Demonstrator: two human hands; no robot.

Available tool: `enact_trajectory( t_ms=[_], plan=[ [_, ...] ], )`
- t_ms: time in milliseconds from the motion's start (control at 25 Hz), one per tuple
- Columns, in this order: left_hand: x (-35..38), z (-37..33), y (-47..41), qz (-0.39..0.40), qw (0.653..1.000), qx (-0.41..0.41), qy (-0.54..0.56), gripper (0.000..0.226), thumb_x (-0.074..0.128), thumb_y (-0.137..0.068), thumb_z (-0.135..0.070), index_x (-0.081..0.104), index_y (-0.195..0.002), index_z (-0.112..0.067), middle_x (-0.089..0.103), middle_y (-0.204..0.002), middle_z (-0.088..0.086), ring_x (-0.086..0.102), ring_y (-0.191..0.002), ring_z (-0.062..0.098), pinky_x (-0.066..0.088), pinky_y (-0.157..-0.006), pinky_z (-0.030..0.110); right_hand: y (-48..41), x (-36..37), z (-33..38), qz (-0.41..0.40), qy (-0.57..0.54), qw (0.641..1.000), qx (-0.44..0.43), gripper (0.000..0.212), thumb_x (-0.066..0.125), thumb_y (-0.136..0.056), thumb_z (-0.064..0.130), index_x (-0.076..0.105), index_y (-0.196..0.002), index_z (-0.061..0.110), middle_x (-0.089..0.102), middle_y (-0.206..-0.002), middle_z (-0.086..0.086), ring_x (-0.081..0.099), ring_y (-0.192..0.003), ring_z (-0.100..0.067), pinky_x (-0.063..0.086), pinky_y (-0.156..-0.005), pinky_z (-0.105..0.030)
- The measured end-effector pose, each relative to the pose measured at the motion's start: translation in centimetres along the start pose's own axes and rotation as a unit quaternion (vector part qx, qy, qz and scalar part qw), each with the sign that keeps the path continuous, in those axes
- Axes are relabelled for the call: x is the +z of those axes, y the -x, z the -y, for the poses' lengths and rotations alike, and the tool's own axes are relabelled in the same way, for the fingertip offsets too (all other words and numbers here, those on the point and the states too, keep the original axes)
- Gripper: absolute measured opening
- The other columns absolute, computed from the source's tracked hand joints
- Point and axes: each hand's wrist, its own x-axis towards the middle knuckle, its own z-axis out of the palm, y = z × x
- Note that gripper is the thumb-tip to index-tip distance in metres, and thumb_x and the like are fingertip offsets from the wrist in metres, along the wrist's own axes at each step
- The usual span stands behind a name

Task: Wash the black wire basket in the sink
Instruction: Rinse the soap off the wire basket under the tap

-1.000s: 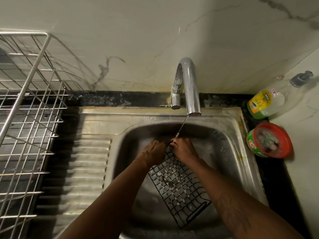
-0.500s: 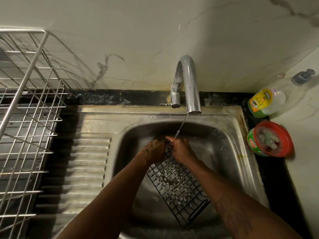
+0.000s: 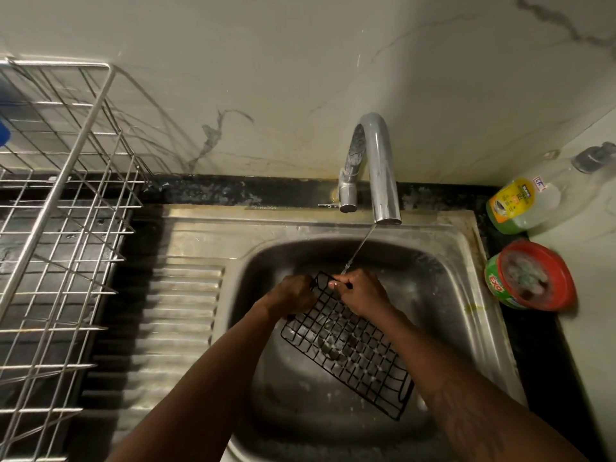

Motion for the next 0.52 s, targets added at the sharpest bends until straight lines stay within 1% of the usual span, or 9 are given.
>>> enact_trajectory(
  t_ms=[80,160,200,240,280,320,360,440,520],
  plan=[
    [-0.1,0.3,0.1,-0.013,0.999,-0.001,0.029,0.032,0.054,-0.101,-0.029,0.060,-0.130,-0.015,0.062,-0.114,0.008,0.059,-0.093,0.016,0.046,-0.070,0.021,0.0,-0.7,0.0,0.052,0.036,0.998,0.007,0.018,0.059,-0.100,0.041,0.075,-0.102,0.032,0.072,-0.090,0.003,0.065,-0.077,-0.013,0.057,-0.076,-0.037],
    [-0.1,0.5,0.1,-0.026,0.998,-0.014,0.048,0.024,0.055,-0.101,-0.033,0.066,-0.112,-0.015,0.062,-0.098,0.001,0.059,-0.083,0.013,0.043,-0.066,0.019,-0.1,-0.7,0.1,0.044,0.057,0.997,-0.003,0.021,0.055,-0.103,0.035,0.071,-0.091,0.028,0.068,-0.082,0.000,0.065,-0.076,-0.017,0.059,-0.077,-0.044],
    [-0.1,0.5,0.1,-0.032,0.998,-0.025,0.051,0.023,0.055,-0.101,-0.036,0.068,-0.099,-0.017,0.062,-0.089,-0.001,0.059,-0.076,0.011,0.042,-0.063,0.018,0.0,-0.5,0.2,0.027,0.063,0.998,-0.008,0.020,0.053,-0.104,0.032,0.070,-0.092,0.028,0.067,-0.082,0.000,0.064,-0.075,-0.017,0.059,-0.075,-0.044],
    [-0.1,0.5,0.1,-0.038,0.997,-0.039,0.054,0.026,0.055,-0.101,-0.037,0.066,-0.085,-0.019,0.061,-0.079,-0.003,0.058,-0.069,0.009,0.040,-0.058,0.017,0.1,-0.4,0.5,0.007,0.067,0.998,-0.016,0.017,0.053,-0.104,0.029,0.070,-0.099,0.028,0.068,-0.085,-0.001,0.064,-0.076,-0.016,0.059,-0.072,-0.042],
    [-0.1,0.4,0.1,-0.046,0.996,-0.050,0.057,0.032,0.055,-0.101,-0.039,0.062,-0.075,-0.022,0.059,-0.072,-0.004,0.056,-0.064,0.006,0.038,-0.055,0.016,0.1,-0.3,0.7,-0.013,0.058,0.998,-0.025,0.017,0.055,-0.104,0.025,0.071,-0.111,0.027,0.069,-0.090,-0.002,0.064,-0.076,-0.014,0.058,-0.069,-0.036],
    [0.0,0.3,0.0,-0.055,0.994,-0.065,0.063,0.036,0.056,-0.100,-0.039,0.059,-0.069,-0.022,0.057,-0.067,-0.004,0.055,-0.060,0.006,0.037,-0.052,0.016,0.1,-0.3,0.7,-0.032,0.037,0.998,-0.033,0.022,0.058,-0.102,0.023,0.070,-0.120,0.025,0.071,-0.097,-0.002,0.063,-0.076,-0.010,0.056,-0.066,-0.029],
    [0.1,0.1,0.0,-0.063,0.992,-0.078,0.072,0.037,0.057,-0.100,-0.040,0.059,-0.067,-0.021,0.058,-0.066,-0.003,0.055,-0.059,0.007,0.038,-0.052,0.017,0.2,-0.5,0.4,-0.050,0.011,0.998,-0.041,0.026,0.062,-0.100,0.022,0.069,-0.125,0.024,0.073,-0.103,-0.001,0.063,-0.074,-0.006,0.054,-0.065,-0.024],
    [0.2,-0.4,0.0,-0.069,0.987,-0.100,0.101,0.037,0.060,-0.098,-0.039,0.062,-0.069,-0.016,0.060,-0.066,0.000,0.058,-0.060,0.010,0.045,-0.054,0.020,0.4,-1.1,-0.3,-0.078,-0.014,0.995,-0.057,0.026,0.069,-0.095,0.022,0.072,-0.121,0.023,0.076,-0.107,0.001,0.064,-0.073,-0.002,0.053,-0.066,-0.019],
    [0.3,-0.7,0.2,-0.066,0.981,-0.120,0.137,0.033,0.063,-0.097,-0.035,0.064,-0.073,-0.012,0.064,-0.068,0.003,0.063,-0.059,0.012,0.053,-0.055,0.023,0.7,-1.8,-1.2,-0.089,-0.013,0.994,-0.062,0.023,0.075,-0.091,0.025,0.076,-0.114,0.022,0.078,-0.105,0.004,0.068,-0.082,-0.002,0.055,-0.074,-0.018]
  ],
)
